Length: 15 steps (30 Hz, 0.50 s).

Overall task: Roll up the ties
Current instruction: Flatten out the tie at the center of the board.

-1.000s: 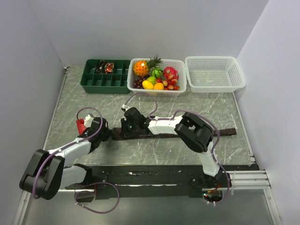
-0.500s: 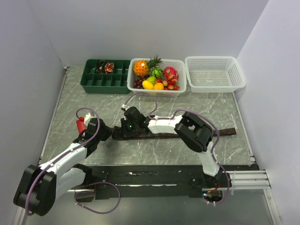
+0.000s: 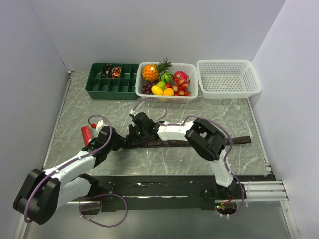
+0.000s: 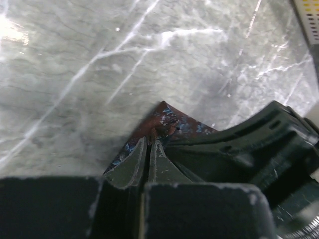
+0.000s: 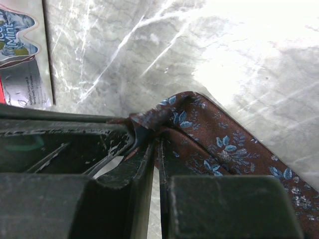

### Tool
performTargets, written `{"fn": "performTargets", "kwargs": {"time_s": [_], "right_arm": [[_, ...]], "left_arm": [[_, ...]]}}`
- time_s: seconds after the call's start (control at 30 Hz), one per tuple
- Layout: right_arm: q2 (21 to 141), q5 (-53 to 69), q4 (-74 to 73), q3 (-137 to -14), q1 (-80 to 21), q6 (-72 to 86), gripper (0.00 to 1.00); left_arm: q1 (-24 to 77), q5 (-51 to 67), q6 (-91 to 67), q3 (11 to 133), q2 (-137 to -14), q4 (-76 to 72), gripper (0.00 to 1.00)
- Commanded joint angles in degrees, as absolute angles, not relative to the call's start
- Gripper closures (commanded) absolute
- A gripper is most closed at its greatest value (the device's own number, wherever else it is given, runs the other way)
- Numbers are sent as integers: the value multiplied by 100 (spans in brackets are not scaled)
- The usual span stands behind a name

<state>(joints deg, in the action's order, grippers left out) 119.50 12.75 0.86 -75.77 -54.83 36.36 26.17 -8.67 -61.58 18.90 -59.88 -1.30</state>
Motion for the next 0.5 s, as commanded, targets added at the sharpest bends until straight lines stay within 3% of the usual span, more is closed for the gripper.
{"fn": "performTargets", "kwargs": {"time_s": [0.0,0.47], "right_arm": [[11971,1283,193,-7524,-5370,3674,85],[11628,1617,448,-7269,-5212,3735,85]], "left_arm": [[2751,-729,-6477,1978,-5907,-536,99],[2786,-413,-6662,1696,-5775,-1204,99]]}}
